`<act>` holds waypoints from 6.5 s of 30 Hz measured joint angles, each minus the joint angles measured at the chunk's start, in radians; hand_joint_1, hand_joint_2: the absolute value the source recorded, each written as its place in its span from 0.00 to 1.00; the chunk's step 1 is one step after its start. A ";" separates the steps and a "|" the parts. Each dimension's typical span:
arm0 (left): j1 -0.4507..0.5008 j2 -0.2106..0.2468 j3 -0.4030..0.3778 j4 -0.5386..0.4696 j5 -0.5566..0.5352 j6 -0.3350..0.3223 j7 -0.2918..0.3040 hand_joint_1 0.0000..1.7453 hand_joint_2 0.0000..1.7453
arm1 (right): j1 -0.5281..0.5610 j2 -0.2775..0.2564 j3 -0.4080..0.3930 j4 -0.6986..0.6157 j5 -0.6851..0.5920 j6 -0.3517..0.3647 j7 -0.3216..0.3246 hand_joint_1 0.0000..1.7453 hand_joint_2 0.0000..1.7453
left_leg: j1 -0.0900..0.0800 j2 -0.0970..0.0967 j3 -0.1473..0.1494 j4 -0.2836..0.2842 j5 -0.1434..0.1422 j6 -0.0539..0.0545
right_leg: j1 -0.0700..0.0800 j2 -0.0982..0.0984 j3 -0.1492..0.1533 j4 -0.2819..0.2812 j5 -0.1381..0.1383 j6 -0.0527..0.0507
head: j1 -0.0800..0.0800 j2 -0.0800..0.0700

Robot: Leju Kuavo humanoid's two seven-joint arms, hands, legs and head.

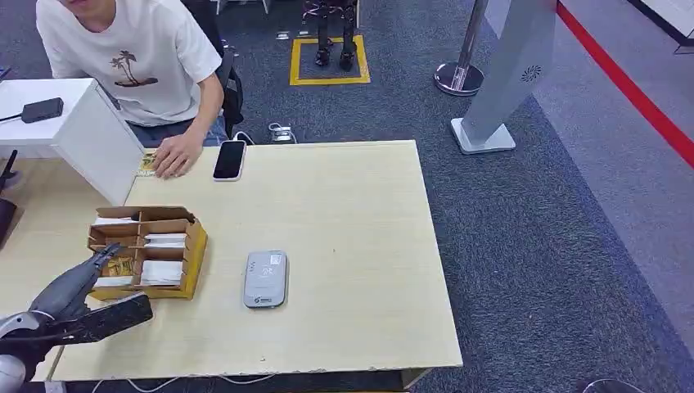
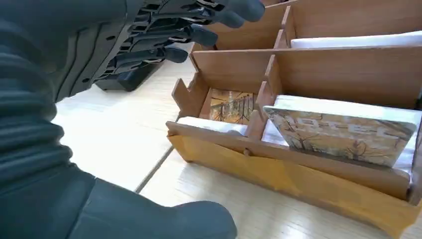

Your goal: Pass the card to the sensor for recognition and then transmit it.

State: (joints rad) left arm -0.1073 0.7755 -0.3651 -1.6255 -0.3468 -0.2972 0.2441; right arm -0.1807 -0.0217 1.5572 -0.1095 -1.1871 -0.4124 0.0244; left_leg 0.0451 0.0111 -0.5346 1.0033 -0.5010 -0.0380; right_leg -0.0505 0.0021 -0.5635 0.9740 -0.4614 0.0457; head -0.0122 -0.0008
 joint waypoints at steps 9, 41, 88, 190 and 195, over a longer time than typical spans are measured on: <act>-0.003 -0.010 0.000 0.000 -0.005 -0.010 0.000 0.00 1.00 | -0.001 0.000 0.000 0.000 0.008 0.004 0.000 0.00 0.00 | 0.000 0.000 0.000 0.000 0.000 0.000 | 0.000 0.000 0.000 0.000 0.000 0.000 | 0.000 0.000; -0.088 -0.080 -0.009 0.044 -0.027 -0.038 -0.015 0.00 1.00 | -0.010 0.005 0.000 0.000 0.027 0.004 0.010 0.00 0.00 | 0.000 0.000 0.000 0.000 0.000 0.000 | 0.000 0.000 0.000 0.000 0.000 0.000 | 0.000 0.000; -0.031 0.064 -0.116 -0.093 0.078 -0.025 0.007 0.00 1.00 | -0.020 0.007 0.000 -0.003 0.026 0.005 0.016 0.00 0.00 | 0.000 0.001 0.000 0.000 0.001 0.000 | 0.000 0.001 0.000 0.000 0.001 0.000 | 0.000 0.000; -0.026 -0.062 0.045 0.029 -0.051 -0.049 -0.015 0.00 1.00 | -0.023 0.007 0.000 -0.004 0.077 0.021 0.031 0.00 0.00 | 0.000 0.000 0.000 0.000 0.001 0.000 | 0.000 0.000 0.000 0.000 0.001 0.000 | 0.000 0.000; -0.038 -0.068 0.038 0.036 -0.051 -0.049 -0.015 0.00 1.00 | -0.024 0.007 0.000 -0.004 0.080 0.023 0.031 0.00 0.00 | 0.000 0.000 0.000 0.000 0.001 0.000 | 0.000 0.000 0.000 0.000 0.001 0.000 | 0.000 0.000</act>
State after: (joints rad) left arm -0.1449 0.7076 -0.3269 -1.5892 -0.3975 -0.3464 0.2289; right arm -0.2047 -0.0149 1.5572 -0.1133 -1.1070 -0.3899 0.0557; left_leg 0.0451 0.0112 -0.5344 1.0037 -0.4995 -0.0381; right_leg -0.0505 0.0025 -0.5634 0.9743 -0.4601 0.0457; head -0.0118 -0.0008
